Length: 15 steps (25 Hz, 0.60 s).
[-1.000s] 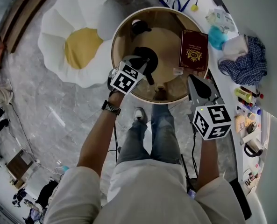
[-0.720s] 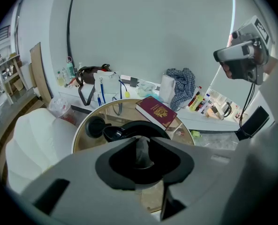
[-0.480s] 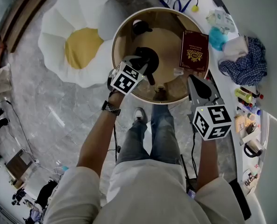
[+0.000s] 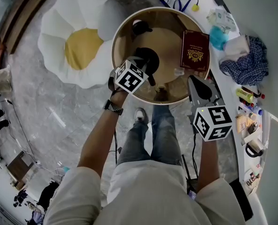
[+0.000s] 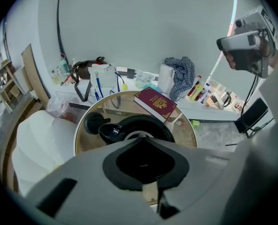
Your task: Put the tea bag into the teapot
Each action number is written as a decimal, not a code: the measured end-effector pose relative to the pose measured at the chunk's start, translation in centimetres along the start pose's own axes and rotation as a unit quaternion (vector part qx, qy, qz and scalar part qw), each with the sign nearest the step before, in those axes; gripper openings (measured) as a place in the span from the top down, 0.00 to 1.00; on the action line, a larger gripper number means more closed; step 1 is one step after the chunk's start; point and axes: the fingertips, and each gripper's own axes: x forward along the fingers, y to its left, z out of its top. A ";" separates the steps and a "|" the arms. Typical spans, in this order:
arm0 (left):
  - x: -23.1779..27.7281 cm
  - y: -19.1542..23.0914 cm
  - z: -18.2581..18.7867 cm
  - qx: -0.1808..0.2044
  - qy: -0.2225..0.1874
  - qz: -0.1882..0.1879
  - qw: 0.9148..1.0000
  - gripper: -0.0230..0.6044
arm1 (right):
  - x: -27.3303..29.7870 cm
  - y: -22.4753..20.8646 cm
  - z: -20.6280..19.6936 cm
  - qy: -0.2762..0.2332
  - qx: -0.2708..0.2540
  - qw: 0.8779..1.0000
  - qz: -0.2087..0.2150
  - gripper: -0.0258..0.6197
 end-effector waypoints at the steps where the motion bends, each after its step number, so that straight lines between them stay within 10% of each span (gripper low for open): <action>1: 0.2 0.0 0.0 0.005 0.008 0.001 1.000 0.96 | 0.0 -0.1 0.0 0.000 0.001 1.000 -0.001 0.95; 15: -0.5 0.3 0.0 -0.001 0.012 0.002 1.000 0.90 | -0.5 -0.2 0.4 -0.007 0.000 1.000 -0.003 0.95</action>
